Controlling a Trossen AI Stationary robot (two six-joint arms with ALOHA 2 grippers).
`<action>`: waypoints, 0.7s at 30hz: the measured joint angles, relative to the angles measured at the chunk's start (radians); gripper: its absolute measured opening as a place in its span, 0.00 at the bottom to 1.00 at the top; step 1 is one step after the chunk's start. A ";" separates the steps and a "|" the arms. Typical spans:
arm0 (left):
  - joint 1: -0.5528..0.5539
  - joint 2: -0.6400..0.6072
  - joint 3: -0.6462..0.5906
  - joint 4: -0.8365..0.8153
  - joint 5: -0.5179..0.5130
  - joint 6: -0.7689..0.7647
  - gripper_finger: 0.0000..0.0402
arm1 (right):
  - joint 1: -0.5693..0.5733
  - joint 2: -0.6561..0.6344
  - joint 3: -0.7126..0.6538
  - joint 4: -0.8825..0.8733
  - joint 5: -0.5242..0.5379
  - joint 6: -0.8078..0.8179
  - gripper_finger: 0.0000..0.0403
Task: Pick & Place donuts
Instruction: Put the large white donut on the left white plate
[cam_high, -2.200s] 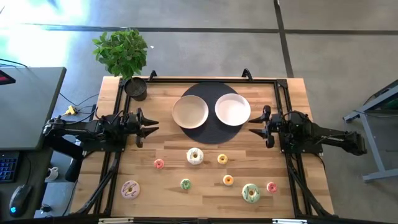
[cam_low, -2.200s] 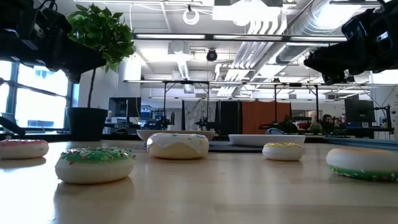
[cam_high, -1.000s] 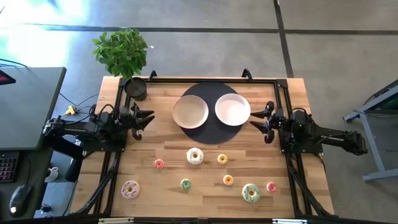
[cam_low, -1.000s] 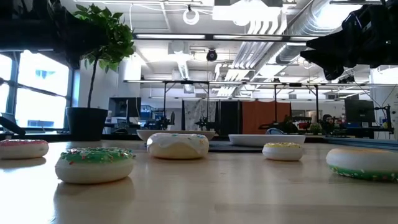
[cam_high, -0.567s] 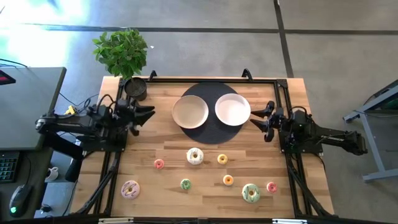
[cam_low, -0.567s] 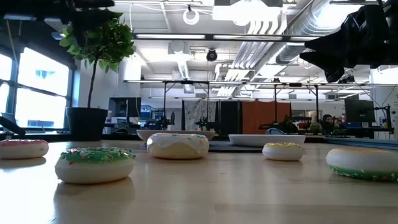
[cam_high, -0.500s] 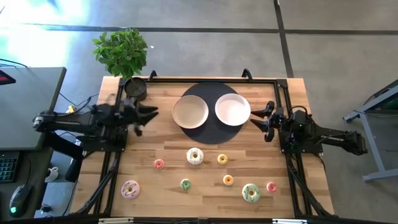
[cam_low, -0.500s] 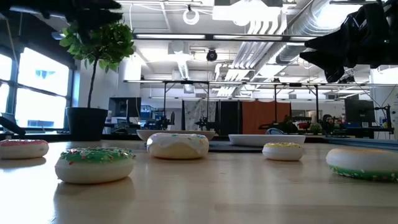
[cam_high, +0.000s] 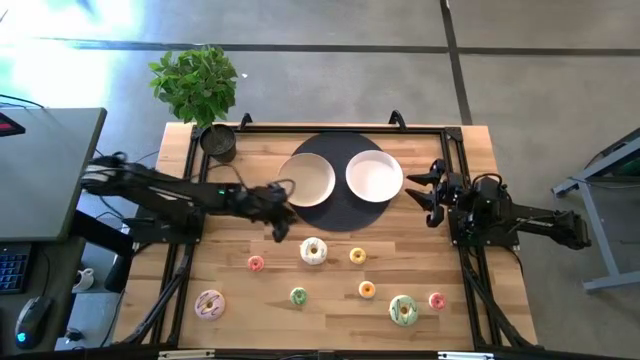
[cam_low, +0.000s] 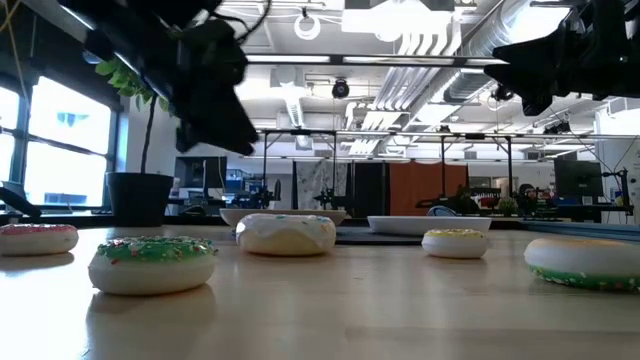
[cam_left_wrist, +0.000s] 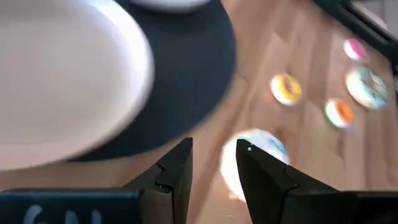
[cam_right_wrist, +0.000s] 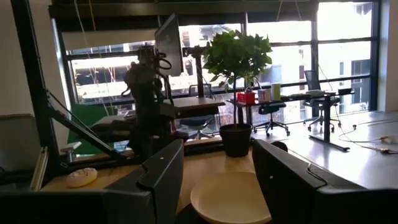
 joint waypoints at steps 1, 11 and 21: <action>0.000 0.040 0.011 0.032 0.029 0.004 0.30 | 0.000 0.000 0.000 0.000 -0.001 0.000 0.47; -0.019 0.319 0.132 0.079 0.108 0.007 0.30 | 0.000 0.000 0.000 -0.006 -0.001 0.000 0.47; -0.146 0.363 0.195 0.031 -0.073 0.045 0.30 | 0.000 0.000 0.000 -0.007 -0.001 0.000 0.47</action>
